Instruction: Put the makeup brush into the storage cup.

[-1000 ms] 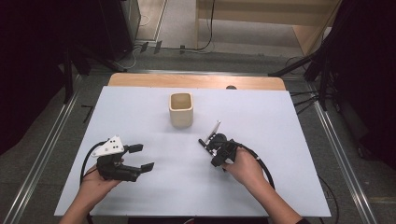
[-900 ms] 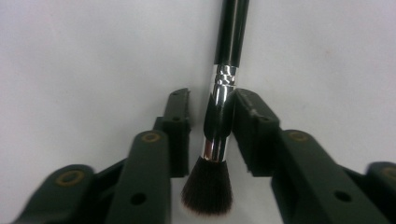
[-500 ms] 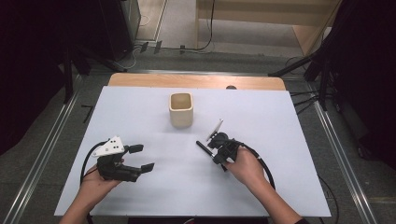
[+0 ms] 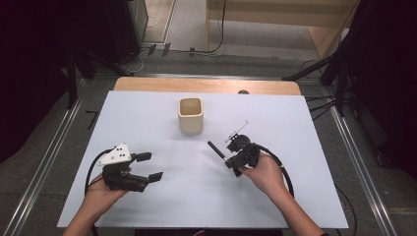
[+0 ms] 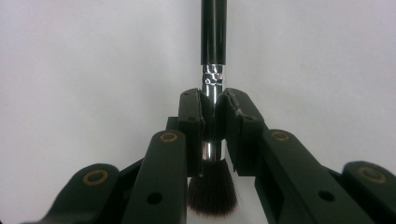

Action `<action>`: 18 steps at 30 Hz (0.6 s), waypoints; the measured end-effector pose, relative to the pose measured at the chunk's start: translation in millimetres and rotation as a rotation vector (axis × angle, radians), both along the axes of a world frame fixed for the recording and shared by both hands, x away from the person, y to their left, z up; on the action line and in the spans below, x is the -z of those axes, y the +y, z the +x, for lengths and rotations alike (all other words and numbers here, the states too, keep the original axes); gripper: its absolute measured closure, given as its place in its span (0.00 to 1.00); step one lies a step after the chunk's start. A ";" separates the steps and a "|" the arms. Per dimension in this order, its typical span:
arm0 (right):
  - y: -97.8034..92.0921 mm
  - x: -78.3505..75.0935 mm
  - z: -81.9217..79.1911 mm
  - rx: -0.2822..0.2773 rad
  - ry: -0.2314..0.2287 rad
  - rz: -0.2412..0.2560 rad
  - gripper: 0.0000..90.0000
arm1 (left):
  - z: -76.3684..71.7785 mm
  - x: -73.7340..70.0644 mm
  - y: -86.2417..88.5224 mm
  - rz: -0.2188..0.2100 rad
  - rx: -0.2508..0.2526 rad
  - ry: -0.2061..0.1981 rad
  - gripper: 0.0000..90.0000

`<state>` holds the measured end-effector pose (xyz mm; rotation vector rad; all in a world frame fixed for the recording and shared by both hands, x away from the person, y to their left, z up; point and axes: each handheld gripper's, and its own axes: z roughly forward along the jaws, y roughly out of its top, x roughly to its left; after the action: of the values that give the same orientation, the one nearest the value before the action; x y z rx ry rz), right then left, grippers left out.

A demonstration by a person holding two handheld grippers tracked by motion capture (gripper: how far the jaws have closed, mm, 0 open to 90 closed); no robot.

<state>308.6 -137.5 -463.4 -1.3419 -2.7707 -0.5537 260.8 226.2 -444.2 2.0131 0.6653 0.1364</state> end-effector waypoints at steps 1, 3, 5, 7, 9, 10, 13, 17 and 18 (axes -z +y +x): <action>-1.3 -1.7 -0.9 -0.006 -0.007 0.010 0.88 | -0.2 -0.3 -0.2 0.000 0.001 0.001 0.22; -3.5 -4.8 -2.2 -0.015 -0.020 0.037 0.88 | -0.1 0.1 -0.7 0.004 0.002 0.003 0.22; -5.0 -8.1 -4.0 -0.017 -0.026 0.062 0.88 | 0.0 0.7 -1.3 0.005 0.004 0.006 0.22; -6.3 -11.0 -5.5 -0.025 -0.039 0.092 0.88 | 0.1 0.5 -1.6 0.009 0.004 0.008 0.22; -7.0 -13.7 -7.0 -0.024 -0.043 0.123 0.88 | 0.0 0.3 -2.2 0.006 0.009 0.012 0.22; -7.9 -14.8 -7.5 -0.030 -0.042 0.137 0.88 | -0.2 0.1 -2.5 0.005 0.012 0.013 0.22; -10.9 -17.5 -9.1 -0.037 -0.041 0.204 0.88 | -0.9 -0.5 -4.2 0.004 0.020 0.013 0.23; -17.1 -21.8 -10.4 -0.034 -0.045 0.274 0.88 | -1.2 -0.7 -6.8 0.007 0.031 0.014 0.23; -19.2 -23.2 -10.8 -0.032 -0.046 0.291 0.88 | -1.4 -0.7 -7.3 0.006 0.032 0.013 0.23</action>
<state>297.8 -156.7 -440.2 -1.2319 -2.6089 -0.9534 259.4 218.9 -443.5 2.0313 0.6415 0.1064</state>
